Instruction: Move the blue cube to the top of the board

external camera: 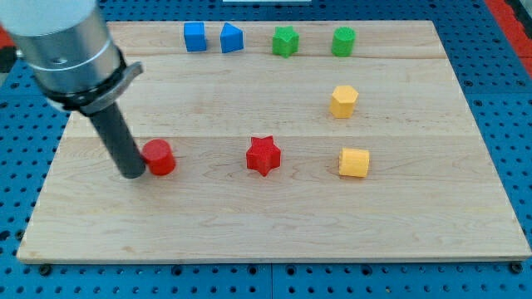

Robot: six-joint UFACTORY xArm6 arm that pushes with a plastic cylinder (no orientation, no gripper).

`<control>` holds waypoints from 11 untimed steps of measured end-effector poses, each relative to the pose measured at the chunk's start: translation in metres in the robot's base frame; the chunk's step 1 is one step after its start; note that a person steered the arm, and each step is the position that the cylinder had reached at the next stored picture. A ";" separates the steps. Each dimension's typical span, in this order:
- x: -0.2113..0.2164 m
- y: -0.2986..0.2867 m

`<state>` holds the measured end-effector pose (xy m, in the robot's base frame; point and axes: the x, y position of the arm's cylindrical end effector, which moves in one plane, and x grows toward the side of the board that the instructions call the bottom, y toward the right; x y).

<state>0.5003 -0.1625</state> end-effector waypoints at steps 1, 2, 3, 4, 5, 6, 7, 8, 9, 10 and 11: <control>0.023 0.000; 0.036 0.007; 0.022 0.031; 0.012 0.055; 0.004 0.073; -0.051 0.084; -0.099 0.116; -0.178 0.096; -0.237 0.077; -0.254 0.050; -0.249 0.044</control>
